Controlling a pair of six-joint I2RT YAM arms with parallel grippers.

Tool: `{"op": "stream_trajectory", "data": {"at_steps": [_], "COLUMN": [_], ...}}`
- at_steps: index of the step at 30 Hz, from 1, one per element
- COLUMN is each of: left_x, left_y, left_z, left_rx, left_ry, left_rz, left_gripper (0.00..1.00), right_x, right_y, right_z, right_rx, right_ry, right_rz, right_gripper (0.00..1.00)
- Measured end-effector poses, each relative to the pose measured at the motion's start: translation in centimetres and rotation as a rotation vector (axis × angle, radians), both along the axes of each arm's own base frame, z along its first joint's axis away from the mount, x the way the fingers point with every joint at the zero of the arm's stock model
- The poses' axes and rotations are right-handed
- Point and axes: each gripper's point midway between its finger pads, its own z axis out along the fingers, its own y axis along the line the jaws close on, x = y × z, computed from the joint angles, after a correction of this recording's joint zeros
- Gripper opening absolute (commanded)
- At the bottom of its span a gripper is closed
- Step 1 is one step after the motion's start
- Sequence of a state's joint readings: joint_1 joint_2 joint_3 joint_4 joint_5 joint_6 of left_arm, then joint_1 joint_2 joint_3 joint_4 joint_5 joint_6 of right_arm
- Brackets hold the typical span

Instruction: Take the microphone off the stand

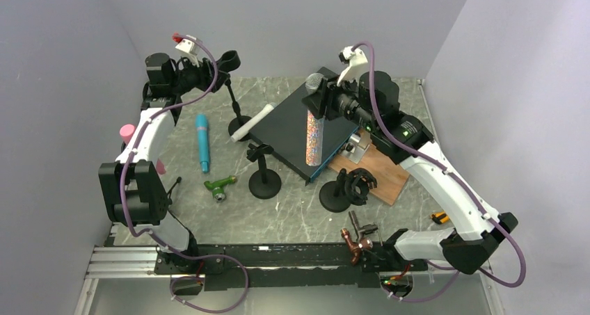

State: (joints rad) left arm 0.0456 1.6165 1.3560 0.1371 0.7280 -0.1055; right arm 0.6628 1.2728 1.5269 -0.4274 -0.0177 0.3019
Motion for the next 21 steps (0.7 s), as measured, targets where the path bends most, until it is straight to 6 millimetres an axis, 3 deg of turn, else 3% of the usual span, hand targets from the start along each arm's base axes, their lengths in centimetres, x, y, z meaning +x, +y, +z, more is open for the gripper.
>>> {"op": "stream_trajectory", "data": {"at_steps": [6, 7, 9, 11, 12, 16, 19, 21], "left_x": [0.7, 0.7, 0.7, 0.6, 0.5, 0.5, 0.5, 0.3], "left_y": [1.2, 1.5, 1.9, 2.3, 2.3, 2.3, 2.3, 2.4], "left_z": [0.1, 0.0, 0.0, -0.1, -0.1, -0.1, -0.2, -0.6], "left_rx": [0.046, 0.051, 0.059, 0.066, 0.067, 0.068, 0.09, 0.11], "left_ry": [0.028, 0.035, 0.044, 0.057, 0.061, 0.062, 0.052, 0.054], "left_rz": [0.085, 0.104, 0.136, 0.156, 0.162, 0.163, 0.154, 0.152], "left_gripper": [0.0, 0.06, 0.42, 0.3, 0.3, 0.6, 0.96, 0.99], "right_x": [-1.0, -1.0, -1.3, -1.9, -2.1, -3.0, -3.2, -3.3], "right_y": [-0.1, -0.1, 0.3, 1.1, 1.3, 2.4, 2.5, 2.5], "right_z": [-0.8, -0.9, -1.2, -1.9, -2.3, -5.0, -7.0, -7.7], "right_rx": [0.03, 0.033, 0.037, 0.035, 0.031, 0.008, -0.01, -0.016], "right_ry": [0.062, 0.067, 0.08, 0.096, 0.105, 0.162, 0.202, 0.217], "right_rz": [-0.009, -0.011, -0.004, 0.017, 0.025, 0.051, 0.049, 0.048], "right_gripper": [0.0, 0.0, 0.0, 0.0, 0.0, 0.0, 0.0, 0.0]}}
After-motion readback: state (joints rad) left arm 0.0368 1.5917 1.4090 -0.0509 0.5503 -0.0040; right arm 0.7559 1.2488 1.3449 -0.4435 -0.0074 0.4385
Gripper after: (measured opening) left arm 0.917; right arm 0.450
